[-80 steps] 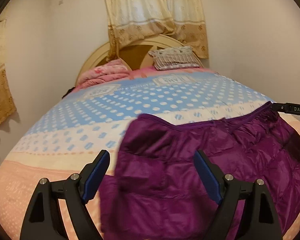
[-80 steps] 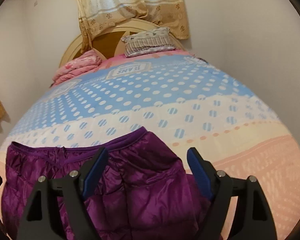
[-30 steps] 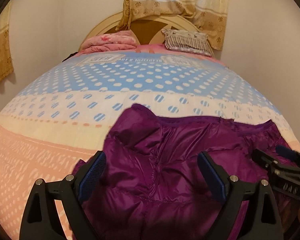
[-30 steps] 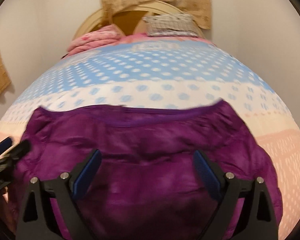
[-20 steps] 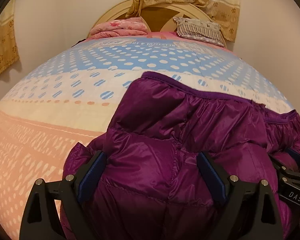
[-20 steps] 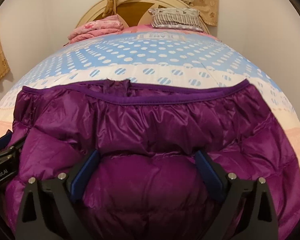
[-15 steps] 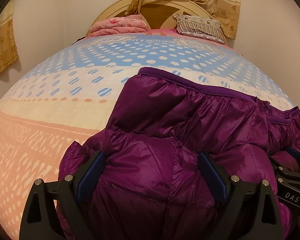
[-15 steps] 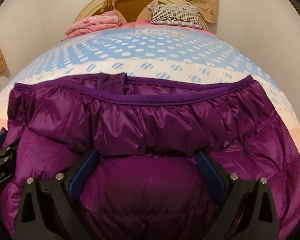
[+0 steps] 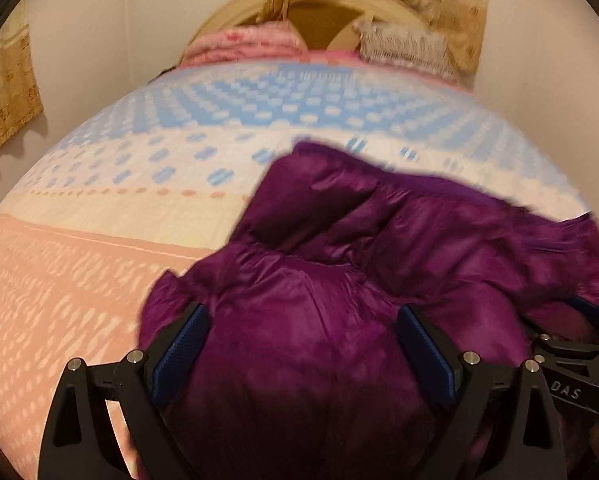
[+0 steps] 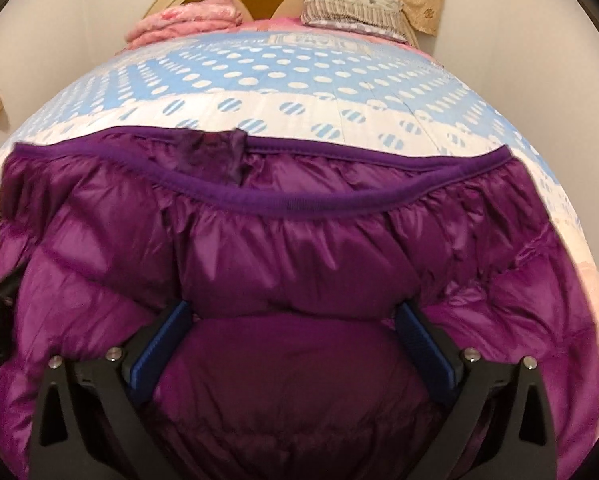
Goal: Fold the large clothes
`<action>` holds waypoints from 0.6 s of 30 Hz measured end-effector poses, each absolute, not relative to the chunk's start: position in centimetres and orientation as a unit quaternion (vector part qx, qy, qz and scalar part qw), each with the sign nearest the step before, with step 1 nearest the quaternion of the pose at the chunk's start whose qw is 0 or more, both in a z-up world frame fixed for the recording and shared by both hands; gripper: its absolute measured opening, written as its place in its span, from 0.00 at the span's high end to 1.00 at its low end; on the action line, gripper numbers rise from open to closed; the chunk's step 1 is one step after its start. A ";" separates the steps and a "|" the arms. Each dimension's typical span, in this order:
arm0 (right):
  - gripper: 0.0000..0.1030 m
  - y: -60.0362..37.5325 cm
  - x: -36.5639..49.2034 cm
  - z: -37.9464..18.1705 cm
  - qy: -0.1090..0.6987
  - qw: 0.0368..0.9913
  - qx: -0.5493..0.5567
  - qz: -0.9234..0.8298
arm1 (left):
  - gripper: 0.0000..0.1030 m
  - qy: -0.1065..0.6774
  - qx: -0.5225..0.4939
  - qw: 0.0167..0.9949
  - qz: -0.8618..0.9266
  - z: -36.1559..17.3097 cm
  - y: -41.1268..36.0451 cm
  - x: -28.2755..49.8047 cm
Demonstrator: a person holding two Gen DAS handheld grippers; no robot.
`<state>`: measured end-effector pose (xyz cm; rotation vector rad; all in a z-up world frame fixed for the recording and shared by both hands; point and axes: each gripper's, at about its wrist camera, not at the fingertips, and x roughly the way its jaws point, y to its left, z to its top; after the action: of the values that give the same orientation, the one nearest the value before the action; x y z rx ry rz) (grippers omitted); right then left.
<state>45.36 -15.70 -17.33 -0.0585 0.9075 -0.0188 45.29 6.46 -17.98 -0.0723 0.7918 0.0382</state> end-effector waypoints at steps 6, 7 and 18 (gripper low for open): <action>0.00 -14.8 38.6 -17.6 0.401 0.914 -0.054 -0.016 | 0.07 0.370 -0.044 0.928 0.024 -18.9 7.7 40.5; 0.00 -14.7 38.3 -18.3 0.398 0.915 -0.059 -0.017 | 0.07 0.380 -0.043 0.924 0.026 -19.9 7.6 40.6; 0.00 -14.8 38.3 -18.6 0.418 0.907 -0.053 -0.005 | 0.07 0.396 -0.057 0.916 0.033 -19.7 8.1 39.8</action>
<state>38.30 -14.79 -18.55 -0.1088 0.8622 -0.0097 39.84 8.11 -19.71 -0.1172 0.8157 0.0672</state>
